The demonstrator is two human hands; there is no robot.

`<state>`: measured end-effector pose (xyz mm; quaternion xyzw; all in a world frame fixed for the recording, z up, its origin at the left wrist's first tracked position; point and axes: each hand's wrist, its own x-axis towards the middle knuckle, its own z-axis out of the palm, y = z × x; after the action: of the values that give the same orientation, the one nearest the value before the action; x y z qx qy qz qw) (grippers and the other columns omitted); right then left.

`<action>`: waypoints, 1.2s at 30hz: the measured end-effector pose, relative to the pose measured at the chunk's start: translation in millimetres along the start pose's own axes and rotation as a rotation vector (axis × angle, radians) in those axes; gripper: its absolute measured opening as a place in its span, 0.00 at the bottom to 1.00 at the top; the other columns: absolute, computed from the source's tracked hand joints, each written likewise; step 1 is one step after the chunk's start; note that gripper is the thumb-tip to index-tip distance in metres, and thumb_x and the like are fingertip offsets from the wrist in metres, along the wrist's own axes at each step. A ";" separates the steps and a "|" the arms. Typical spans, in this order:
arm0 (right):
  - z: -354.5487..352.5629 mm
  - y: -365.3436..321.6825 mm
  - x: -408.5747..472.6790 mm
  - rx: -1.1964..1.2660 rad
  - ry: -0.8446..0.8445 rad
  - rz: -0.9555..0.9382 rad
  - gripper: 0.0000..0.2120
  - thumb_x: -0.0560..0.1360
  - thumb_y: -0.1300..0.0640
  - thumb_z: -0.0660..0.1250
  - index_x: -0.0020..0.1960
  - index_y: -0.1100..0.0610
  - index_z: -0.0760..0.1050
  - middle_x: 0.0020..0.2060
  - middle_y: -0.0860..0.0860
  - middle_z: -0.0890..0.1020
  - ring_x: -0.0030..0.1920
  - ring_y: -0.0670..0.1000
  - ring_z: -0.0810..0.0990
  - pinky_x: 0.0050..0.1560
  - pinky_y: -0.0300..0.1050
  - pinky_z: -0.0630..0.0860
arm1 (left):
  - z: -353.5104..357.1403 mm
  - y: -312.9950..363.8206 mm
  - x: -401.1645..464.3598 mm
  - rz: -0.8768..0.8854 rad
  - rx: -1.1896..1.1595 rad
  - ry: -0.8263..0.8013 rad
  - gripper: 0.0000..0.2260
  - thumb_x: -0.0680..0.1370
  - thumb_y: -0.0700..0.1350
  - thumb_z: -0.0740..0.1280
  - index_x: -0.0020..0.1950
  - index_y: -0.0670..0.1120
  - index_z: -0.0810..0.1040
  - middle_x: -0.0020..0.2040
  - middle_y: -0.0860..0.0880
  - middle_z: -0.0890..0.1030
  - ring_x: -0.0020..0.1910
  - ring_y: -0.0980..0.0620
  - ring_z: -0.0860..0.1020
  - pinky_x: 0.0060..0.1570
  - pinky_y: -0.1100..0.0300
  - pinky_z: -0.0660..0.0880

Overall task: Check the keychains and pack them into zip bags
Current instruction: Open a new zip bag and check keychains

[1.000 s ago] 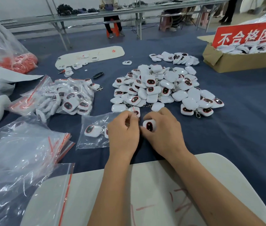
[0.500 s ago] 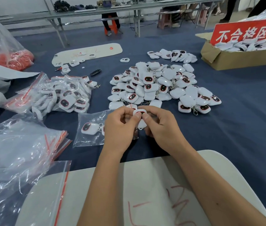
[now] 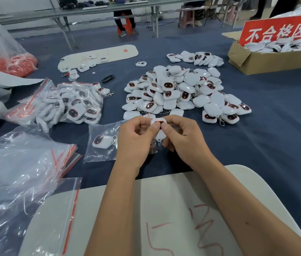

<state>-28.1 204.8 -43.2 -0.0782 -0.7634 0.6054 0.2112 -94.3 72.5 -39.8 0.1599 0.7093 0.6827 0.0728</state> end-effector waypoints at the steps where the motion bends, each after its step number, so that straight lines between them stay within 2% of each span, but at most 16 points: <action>1: -0.6 -0.4 0.2 0.003 0.007 0.004 0.09 0.84 0.59 0.66 0.53 0.51 0.84 0.28 0.48 0.80 0.26 0.43 0.75 0.30 0.39 0.73 | 0.6 0.1 -0.8 -0.007 -0.012 -0.003 0.03 0.79 0.43 0.74 0.49 0.43 0.83 0.32 0.49 0.78 0.26 0.55 0.72 0.26 0.63 0.72; 12: 1.6 -0.8 0.1 -0.015 0.042 0.026 0.08 0.83 0.61 0.66 0.52 0.53 0.83 0.27 0.43 0.80 0.27 0.43 0.76 0.30 0.32 0.71 | -1.8 0.7 -0.7 -0.031 -0.042 -0.063 0.04 0.80 0.42 0.73 0.52 0.42 0.83 0.35 0.49 0.81 0.27 0.52 0.74 0.27 0.60 0.75; 17: 0.7 0.2 0.8 -0.037 0.042 0.026 0.08 0.83 0.60 0.66 0.51 0.52 0.83 0.27 0.46 0.79 0.30 0.47 0.76 0.31 0.36 0.71 | 0.1 0.5 -0.9 -0.035 -0.033 -0.051 0.05 0.79 0.42 0.74 0.51 0.42 0.83 0.34 0.47 0.80 0.27 0.52 0.74 0.26 0.60 0.75; 21: 0.8 -0.4 1.1 -0.038 0.046 0.005 0.08 0.83 0.61 0.66 0.51 0.53 0.83 0.27 0.42 0.79 0.28 0.44 0.76 0.32 0.35 0.72 | 0.0 1.3 -0.9 -0.011 -0.026 -0.026 0.04 0.78 0.43 0.75 0.50 0.43 0.83 0.35 0.47 0.81 0.30 0.52 0.76 0.28 0.58 0.77; 24: 0.3 -1.7 0.7 -0.031 0.060 0.006 0.08 0.83 0.62 0.66 0.51 0.53 0.83 0.27 0.42 0.78 0.29 0.45 0.75 0.31 0.36 0.71 | 1.6 2.4 -1.4 0.008 -0.019 -0.013 0.05 0.78 0.43 0.76 0.50 0.43 0.83 0.36 0.47 0.82 0.30 0.51 0.77 0.28 0.58 0.77; 30: 0.7 -5.0 -1.0 0.027 0.084 -0.042 0.08 0.83 0.63 0.66 0.54 0.55 0.83 0.36 0.43 0.82 0.32 0.47 0.76 0.35 0.42 0.74 | 5.9 4.7 -2.1 0.049 -0.050 0.025 0.04 0.77 0.42 0.76 0.49 0.43 0.84 0.39 0.43 0.84 0.32 0.52 0.78 0.29 0.59 0.78; 33: 1.2 -3.0 0.3 0.073 0.033 -0.031 0.08 0.82 0.63 0.68 0.58 0.56 0.82 0.36 0.39 0.83 0.34 0.42 0.77 0.38 0.36 0.74 | 6.7 4.5 -0.9 0.083 -0.080 0.081 0.03 0.78 0.42 0.76 0.48 0.43 0.84 0.37 0.47 0.83 0.31 0.53 0.78 0.31 0.59 0.77; 36: 0.3 1.0 1.7 0.026 0.045 -0.042 0.08 0.80 0.65 0.71 0.55 0.54 0.83 0.33 0.36 0.82 0.34 0.40 0.78 0.40 0.34 0.74 | 7.3 3.3 -0.4 0.082 -0.084 0.088 0.03 0.78 0.42 0.75 0.48 0.43 0.85 0.38 0.45 0.85 0.31 0.52 0.79 0.31 0.58 0.78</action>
<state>-29.9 205.4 -43.8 -0.0730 -0.7521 0.6088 0.2417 -91.1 79.3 -37.0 0.1555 0.6754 0.7205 0.0203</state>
